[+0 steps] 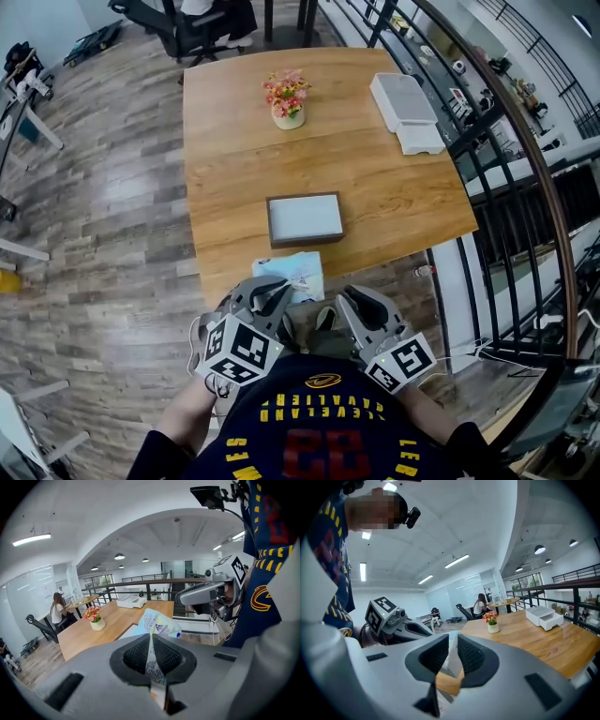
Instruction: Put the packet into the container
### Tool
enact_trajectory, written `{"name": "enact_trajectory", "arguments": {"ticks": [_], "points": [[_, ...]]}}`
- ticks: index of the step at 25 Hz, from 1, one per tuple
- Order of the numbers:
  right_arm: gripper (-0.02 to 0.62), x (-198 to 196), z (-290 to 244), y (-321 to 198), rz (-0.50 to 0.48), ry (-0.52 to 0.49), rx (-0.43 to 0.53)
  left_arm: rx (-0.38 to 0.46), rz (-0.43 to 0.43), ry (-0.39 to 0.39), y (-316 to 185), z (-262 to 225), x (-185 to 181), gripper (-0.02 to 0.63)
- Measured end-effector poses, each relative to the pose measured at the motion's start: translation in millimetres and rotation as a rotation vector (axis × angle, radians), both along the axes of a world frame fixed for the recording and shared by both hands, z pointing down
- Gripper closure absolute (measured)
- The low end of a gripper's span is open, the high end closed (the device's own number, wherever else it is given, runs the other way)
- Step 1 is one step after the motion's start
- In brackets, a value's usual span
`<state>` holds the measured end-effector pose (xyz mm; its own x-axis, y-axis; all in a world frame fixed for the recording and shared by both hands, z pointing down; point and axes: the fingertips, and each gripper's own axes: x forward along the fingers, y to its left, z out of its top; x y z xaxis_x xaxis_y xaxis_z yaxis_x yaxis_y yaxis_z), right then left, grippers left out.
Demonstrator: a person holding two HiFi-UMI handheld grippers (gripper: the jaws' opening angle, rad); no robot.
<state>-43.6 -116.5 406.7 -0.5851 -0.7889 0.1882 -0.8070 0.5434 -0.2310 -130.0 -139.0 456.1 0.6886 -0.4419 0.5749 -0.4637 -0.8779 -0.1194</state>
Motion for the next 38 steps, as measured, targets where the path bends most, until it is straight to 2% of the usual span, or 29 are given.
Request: {"name": "enact_trajectory", "arguments": {"ticks": [5,11,18,25,30,34,38], "points": [[0.531,4.4,2.0,-20.7,-0.010,-0.007,-0.010,0.010,-0.009,-0.010,-35.5,1.6,9.0,0.586],[0.531,17.6,5.3,-49.3,-0.038,-0.030,-0.016,0.015,-0.022,-0.060,-77.9,18.0,30.2,0.586],[0.531,37.1,10.1,-76.5,-0.051,-0.049,-0.036,-0.023,-0.025,-0.124,-120.3,51.9,52.9,0.586],[0.531,52.1,19.2,-90.1,-0.057,-0.065,-0.068,-0.081,-0.030,-0.159,-140.0,86.7,66.4,0.586],[0.531,58.5,25.7,-96.8,-0.062,-0.074,-0.090,-0.095,-0.038,-0.161,-153.4,96.4,72.5,0.586],[0.532,60.8,27.7,-100.3,-0.067,-0.082,-0.098,-0.089,-0.018,-0.189,-157.5,100.3,75.5,0.588],[0.532,64.1,28.8,-103.8,-0.063,-0.085,-0.106,-0.119,-0.010,-0.196,-157.7,111.3,77.0,0.586]]}}
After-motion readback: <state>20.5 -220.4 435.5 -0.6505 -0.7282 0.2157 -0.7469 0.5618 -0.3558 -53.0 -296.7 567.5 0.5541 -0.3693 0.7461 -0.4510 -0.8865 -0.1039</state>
